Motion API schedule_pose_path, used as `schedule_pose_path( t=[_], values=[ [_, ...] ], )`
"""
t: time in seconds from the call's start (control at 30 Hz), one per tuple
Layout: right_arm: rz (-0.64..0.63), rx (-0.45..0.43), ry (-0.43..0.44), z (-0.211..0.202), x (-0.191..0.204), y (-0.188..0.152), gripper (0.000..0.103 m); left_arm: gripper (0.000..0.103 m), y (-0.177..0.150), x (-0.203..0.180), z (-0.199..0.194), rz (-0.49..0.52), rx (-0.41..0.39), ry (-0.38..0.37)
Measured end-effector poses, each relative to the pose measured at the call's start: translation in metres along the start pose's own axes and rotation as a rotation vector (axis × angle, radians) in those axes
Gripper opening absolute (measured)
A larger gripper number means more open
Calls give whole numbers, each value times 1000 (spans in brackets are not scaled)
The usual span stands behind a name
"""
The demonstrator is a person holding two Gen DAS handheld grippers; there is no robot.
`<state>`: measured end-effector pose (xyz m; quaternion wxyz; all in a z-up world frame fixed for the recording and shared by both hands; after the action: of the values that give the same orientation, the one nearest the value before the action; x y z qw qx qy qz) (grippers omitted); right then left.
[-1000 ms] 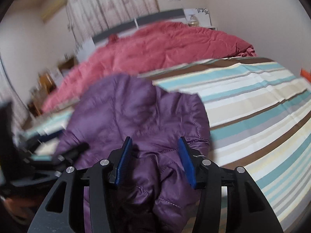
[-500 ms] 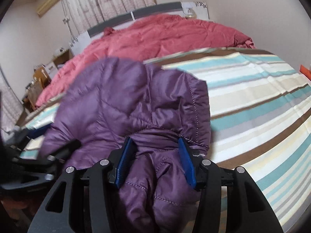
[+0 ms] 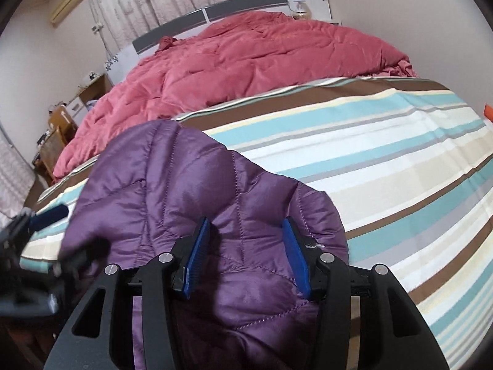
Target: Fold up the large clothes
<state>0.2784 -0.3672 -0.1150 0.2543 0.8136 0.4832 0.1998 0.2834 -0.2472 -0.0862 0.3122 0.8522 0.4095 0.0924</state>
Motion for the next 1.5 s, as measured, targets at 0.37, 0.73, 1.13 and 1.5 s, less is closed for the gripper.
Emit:
schedule_pose_path(
  t=[0.37,0.73,1.13,1.5],
  values=[
    [22,22,-18,35,-5,-8,49,101,-9,9,63,-81,103,-47],
    [-11,-93,20,-27,-7,-15,66,101,-25,3,13,-43,-18,-3],
    [89,-64,41,-53,-33,-38,75,101,-53,0,-32,-60,-91,-24],
    [183,72,166,-34,-41,-56,81,101,-76,25,-46,-138,-86,-164]
  ],
)
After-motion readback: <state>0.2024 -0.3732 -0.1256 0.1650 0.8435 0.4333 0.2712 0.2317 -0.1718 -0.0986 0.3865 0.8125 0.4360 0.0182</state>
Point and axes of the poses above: each gripper's, at about its wrist camera, not at the fingertips, and z roughly the way its jaws point, x to its left, y to its top, the point moved 8 cm from there along z, roughly the way its jaws point, and after that the axes turned 12 degrees about -y, right-handed, at the moved point
